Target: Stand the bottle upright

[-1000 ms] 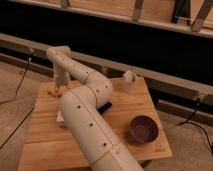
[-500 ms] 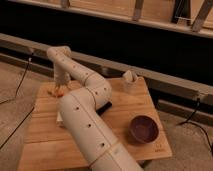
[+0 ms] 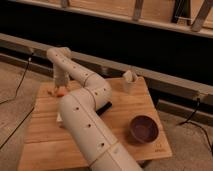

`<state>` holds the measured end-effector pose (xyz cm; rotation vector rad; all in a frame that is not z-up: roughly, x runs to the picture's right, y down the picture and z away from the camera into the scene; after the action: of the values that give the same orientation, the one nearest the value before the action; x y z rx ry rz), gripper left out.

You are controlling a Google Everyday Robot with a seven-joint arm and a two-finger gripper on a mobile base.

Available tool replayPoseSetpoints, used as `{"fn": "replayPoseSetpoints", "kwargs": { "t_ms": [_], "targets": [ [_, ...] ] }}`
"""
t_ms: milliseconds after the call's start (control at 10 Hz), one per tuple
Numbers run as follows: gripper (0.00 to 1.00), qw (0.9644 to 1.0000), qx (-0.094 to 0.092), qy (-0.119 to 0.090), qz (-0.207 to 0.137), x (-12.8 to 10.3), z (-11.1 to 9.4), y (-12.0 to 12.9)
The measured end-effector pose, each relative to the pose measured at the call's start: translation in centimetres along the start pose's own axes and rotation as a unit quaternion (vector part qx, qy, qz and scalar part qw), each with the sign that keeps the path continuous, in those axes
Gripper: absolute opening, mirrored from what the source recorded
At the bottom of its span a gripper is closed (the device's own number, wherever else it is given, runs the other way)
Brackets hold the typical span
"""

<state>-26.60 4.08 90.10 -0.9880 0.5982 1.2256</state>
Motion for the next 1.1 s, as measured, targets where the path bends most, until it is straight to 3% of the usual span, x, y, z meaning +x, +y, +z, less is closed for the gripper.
{"fn": "replayPoseSetpoints", "kwargs": {
  "t_ms": [400, 1100],
  "targets": [
    [0.65, 0.9999, -0.004, -0.006, 0.01, 1.2, -0.6, -1.1],
    [0.65, 1.0, 0.009, -0.002, -0.001, 3.2, 2.0, -0.4]
  ]
}}
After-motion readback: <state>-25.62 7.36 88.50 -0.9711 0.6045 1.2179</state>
